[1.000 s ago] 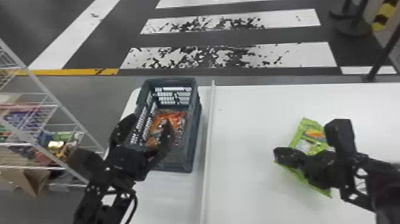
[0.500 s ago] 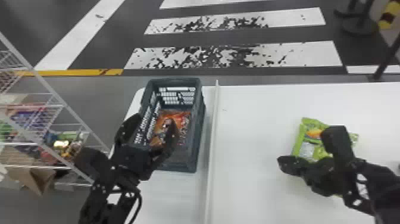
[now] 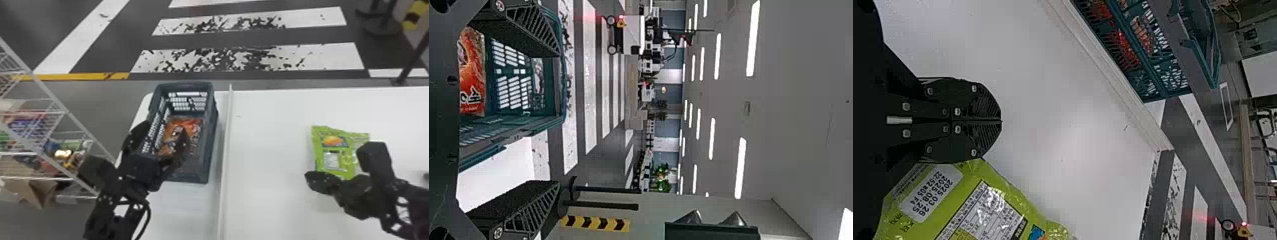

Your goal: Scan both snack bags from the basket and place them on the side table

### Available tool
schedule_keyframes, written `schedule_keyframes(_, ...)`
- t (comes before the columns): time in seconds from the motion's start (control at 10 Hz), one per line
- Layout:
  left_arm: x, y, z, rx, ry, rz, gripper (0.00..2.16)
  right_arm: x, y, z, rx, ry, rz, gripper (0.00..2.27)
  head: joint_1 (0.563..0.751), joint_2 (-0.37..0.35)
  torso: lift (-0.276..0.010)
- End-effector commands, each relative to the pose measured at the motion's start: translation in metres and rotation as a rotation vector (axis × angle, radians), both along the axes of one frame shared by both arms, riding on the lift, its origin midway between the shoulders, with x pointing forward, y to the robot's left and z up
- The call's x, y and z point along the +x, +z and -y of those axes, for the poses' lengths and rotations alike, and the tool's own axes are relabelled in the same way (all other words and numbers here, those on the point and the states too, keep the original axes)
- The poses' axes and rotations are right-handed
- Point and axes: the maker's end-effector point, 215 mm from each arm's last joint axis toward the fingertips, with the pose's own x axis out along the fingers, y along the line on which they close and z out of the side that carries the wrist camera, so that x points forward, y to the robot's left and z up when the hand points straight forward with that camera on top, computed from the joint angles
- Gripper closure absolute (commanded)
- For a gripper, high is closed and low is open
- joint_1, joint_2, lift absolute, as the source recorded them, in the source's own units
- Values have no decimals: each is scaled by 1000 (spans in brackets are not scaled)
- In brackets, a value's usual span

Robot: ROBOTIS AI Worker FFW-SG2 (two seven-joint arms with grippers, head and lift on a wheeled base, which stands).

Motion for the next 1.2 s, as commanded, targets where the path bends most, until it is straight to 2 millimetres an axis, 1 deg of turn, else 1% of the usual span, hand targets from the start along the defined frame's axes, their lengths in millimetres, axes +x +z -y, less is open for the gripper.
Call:
schedule_keyframes(0.0, 0, -1, 1, -1, -3, -1, 87, -1, 23, -2, 30, -5, 36, 2260, 695, 190, -75)
schedule_keyframes(0.2, 0, -1, 2, -2, -4, -1, 87, 12, 66, -1, 67, -28, 108, 2260, 695, 190, -75)
schedule_keyframes(0.3, -1, 0, 2, -2, -4, 0, 87, 21, 73, 7, 59, -53, 128, 2260, 695, 187, -75)
schedule_keyframes(0.4, -2, 0, 3, -2, -4, 0, 87, 32, 75, 17, 41, -83, 143, 2260, 695, 183, -75)
schedule_keyframes(0.7, 0, 0, 3, -3, -5, 0, 87, 40, 27, 59, -47, -158, 109, 2260, 695, 129, -75)
schedule_keyframes(0.8, 0, 1, 3, -1, -6, 2, 87, 38, 12, 64, -60, -162, 87, 2260, 695, 117, -75)
schedule_keyframes(0.9, 1, 0, 4, -2, -7, 0, 87, 35, 0, 63, -70, -153, 76, 2260, 695, 100, -75)
schedule_keyframes(1.1, 1, 1, 6, -2, -10, 2, 87, 28, -22, 57, -80, -137, 56, 2260, 695, 93, -75)
